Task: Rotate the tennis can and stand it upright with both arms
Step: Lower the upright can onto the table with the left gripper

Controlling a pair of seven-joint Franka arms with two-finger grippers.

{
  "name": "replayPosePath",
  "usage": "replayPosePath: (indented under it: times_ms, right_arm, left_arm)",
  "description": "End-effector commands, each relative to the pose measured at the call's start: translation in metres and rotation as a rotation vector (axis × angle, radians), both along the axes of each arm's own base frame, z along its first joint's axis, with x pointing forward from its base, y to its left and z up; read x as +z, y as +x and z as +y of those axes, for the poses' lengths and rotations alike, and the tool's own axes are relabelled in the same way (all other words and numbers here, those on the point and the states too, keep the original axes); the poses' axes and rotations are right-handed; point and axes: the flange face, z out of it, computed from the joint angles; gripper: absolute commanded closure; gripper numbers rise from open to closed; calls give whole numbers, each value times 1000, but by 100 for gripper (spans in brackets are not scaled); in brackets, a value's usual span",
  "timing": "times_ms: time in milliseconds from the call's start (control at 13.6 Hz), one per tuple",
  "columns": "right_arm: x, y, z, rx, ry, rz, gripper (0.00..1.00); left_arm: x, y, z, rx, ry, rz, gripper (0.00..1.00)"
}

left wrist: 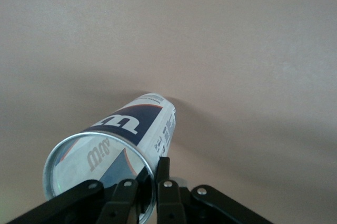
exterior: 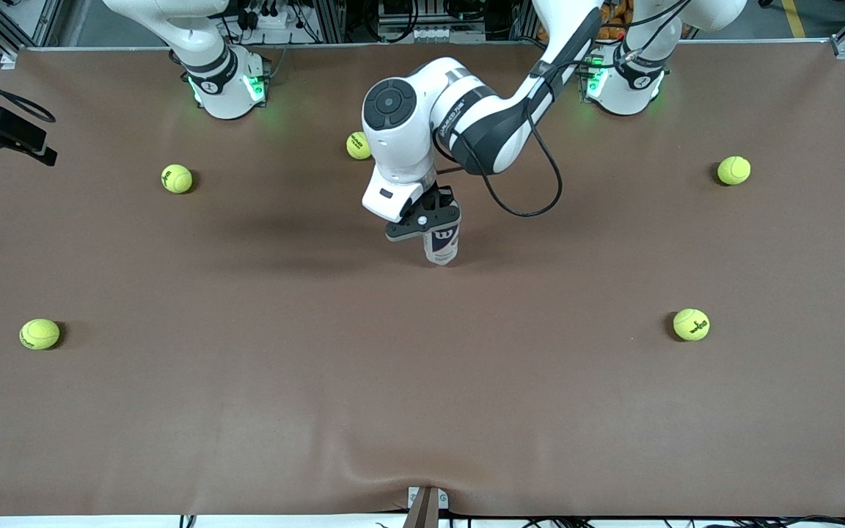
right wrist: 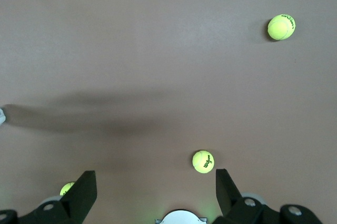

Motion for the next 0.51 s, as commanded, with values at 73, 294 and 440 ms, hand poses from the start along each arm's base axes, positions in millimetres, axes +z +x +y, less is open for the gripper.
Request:
replayPosePath:
  times_ms: [73,294,440]
  right_arm:
    - [1,-1,4,3,-16,-5,0]
    - [1,-1,4,3,-16,-5,0]
    - [1,0,4,3,-16,-4,0]
  left_arm:
    - [4,-1,-10,15,-10,-30,100]
    - [2,-2,-10,6,-8,-27,100]
    - [0,-2,-10,2,-6,-24,100]
